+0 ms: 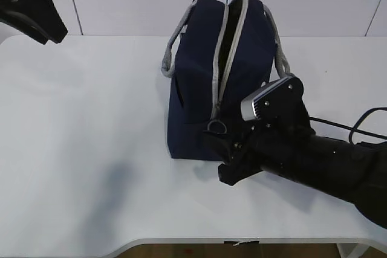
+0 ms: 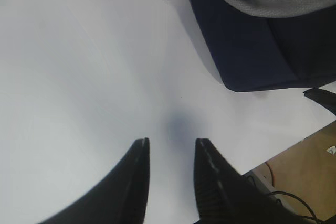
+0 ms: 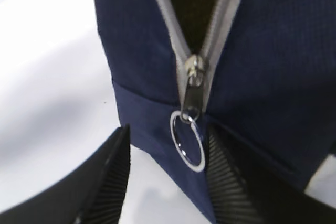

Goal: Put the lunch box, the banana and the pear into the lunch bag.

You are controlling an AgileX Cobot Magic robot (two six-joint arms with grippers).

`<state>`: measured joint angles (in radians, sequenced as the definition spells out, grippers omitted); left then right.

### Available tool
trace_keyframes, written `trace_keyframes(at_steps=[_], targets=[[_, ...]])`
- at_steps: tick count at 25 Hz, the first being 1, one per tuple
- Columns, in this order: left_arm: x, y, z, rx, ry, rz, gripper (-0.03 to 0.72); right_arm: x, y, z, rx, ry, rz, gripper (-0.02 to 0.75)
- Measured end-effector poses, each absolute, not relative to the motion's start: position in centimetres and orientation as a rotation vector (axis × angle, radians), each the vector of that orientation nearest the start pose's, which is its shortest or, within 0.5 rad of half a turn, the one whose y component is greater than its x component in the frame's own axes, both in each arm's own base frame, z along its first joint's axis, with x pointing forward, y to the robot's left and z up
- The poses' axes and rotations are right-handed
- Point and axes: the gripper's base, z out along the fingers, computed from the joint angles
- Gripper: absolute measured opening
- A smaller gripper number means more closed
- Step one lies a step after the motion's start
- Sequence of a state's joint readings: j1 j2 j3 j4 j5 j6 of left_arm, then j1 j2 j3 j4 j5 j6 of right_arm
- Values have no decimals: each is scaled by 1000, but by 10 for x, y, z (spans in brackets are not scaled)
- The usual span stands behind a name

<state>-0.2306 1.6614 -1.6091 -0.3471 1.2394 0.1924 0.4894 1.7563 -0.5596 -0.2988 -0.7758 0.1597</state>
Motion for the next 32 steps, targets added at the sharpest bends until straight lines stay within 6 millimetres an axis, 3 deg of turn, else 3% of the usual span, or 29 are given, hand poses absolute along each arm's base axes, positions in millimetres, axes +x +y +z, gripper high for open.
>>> trace_keyframes(at_steps=[5,12,20,32], targets=[[330,-108,352,505,2697,-493,225,261,160,139,-662,1864,490,378],[330,-108,352,505,2697,-493,225,262,162,143,-648,1814,512,376],[330,-108,352,505,2697,-493,225,262,162,144,-646,1809,515,252],[330,-108,352,505,2697,-493,225,261,161,141,-651,1835,505,239]])
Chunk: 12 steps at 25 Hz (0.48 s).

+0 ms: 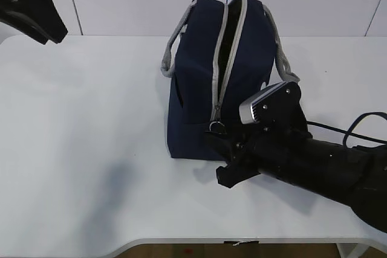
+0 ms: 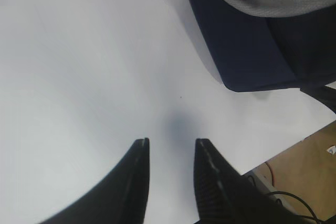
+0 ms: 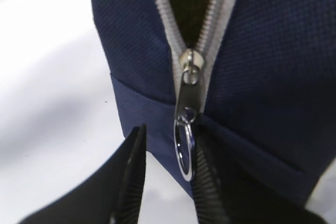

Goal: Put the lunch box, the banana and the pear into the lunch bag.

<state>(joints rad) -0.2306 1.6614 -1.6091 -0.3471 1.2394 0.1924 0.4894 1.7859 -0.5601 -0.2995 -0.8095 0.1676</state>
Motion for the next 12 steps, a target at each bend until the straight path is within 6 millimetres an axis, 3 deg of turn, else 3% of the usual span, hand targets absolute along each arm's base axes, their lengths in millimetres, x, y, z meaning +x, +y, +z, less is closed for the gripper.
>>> trace_keyframes(at_steps=[12], targets=[[330,-108,352,505,2697,-493,225,262,161,141,-645,1837,504,239]])
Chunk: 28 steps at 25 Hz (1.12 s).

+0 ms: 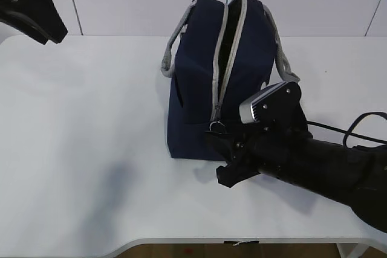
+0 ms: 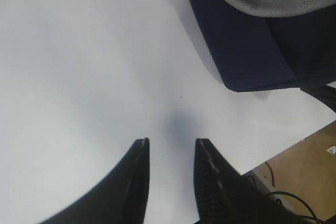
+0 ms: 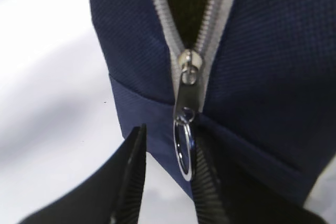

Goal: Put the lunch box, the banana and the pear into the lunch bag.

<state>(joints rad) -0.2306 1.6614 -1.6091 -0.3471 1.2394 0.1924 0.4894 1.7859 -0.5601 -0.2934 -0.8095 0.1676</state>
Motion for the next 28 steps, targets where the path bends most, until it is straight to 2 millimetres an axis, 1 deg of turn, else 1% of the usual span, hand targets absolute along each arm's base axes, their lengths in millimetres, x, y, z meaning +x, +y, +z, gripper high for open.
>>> trace_keyframes(at_steps=[3,8,13,17,18,24,28], targets=[[330,-108,352,505,2697,-493,225,262,160,141,-632,1842,501,224],[330,-108,352,505,2697,-493,225,262,160,141,-622,1847,499,132],[330,-108,352,505,2697,-493,225,263,159,141,-610,1850,497,97],[330,-108,352,505,2697,-493,225,263,159,140,-609,1864,491,16],[330,-108,352,505,2696,-496,225,263,158,139,-609,1872,488,6],[329,-111,352,504,2692,-530,225,263,157,138,-593,1895,484,6],[326,-120,351,542,2694,-542,225,262,156,139,-592,1916,476,6]])
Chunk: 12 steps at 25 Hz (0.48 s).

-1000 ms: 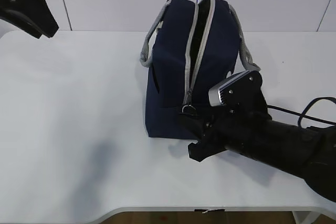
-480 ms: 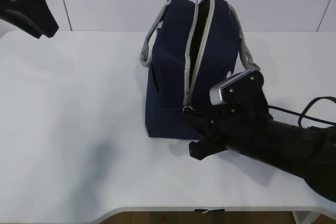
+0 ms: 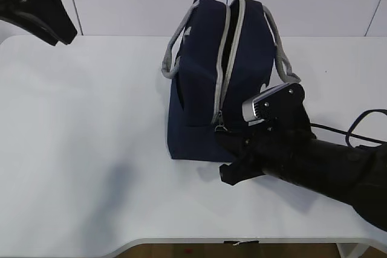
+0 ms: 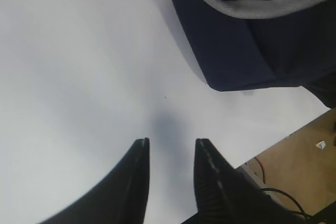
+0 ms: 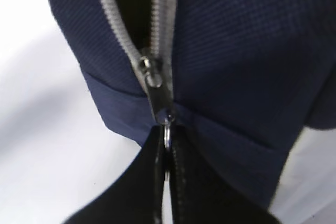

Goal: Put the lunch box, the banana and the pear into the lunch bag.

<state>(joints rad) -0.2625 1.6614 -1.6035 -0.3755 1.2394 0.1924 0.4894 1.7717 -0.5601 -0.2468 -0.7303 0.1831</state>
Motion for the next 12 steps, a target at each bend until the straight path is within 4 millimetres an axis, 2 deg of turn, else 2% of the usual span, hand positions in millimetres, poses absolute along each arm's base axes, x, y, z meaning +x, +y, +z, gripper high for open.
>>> trace_keyframes(at_steps=[6,12], targets=[[318,-134,342,607,2721,-544,225,258,155,158,-576,1904,499,6],[317,-137,341,625,2720,-535,225,250,154,183,-580,1861,541,6]])
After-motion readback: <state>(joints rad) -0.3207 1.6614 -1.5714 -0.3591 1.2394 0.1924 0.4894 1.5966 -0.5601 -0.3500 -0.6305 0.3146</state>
